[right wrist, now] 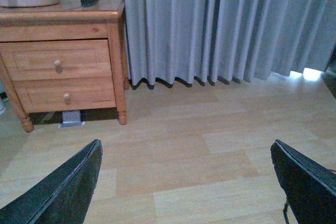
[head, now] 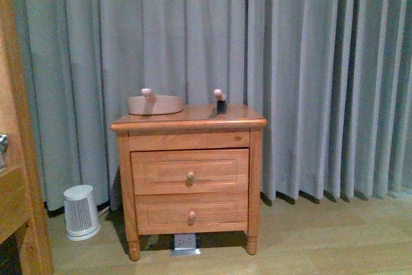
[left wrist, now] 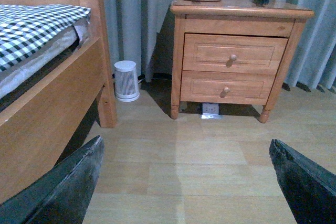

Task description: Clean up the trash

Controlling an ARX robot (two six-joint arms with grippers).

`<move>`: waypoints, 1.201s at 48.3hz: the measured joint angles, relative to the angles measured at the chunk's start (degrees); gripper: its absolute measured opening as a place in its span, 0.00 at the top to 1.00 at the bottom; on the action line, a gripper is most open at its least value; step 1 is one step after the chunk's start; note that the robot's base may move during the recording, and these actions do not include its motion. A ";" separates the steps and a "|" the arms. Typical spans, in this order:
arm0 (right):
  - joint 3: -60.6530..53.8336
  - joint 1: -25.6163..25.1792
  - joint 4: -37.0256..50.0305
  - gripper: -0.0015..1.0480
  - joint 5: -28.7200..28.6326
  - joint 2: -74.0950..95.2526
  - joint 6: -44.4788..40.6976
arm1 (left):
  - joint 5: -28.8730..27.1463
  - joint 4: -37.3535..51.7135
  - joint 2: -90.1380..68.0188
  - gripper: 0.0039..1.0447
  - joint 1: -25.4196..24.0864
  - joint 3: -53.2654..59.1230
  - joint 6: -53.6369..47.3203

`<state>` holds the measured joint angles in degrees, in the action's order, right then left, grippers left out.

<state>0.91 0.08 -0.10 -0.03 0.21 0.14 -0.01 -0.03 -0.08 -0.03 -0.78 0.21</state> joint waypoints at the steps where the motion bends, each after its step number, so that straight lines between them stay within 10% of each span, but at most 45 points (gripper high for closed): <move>1: 0.00 0.00 0.00 0.07 0.00 0.00 0.02 | 0.00 0.00 0.00 0.07 0.00 0.00 0.00; 58: 0.00 0.00 0.00 0.07 0.02 -0.04 0.00 | 0.02 0.00 -0.09 0.07 0.00 0.00 0.00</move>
<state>0.91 0.08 -0.10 -0.01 0.16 0.14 0.01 -0.03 -0.16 -0.03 -0.78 0.21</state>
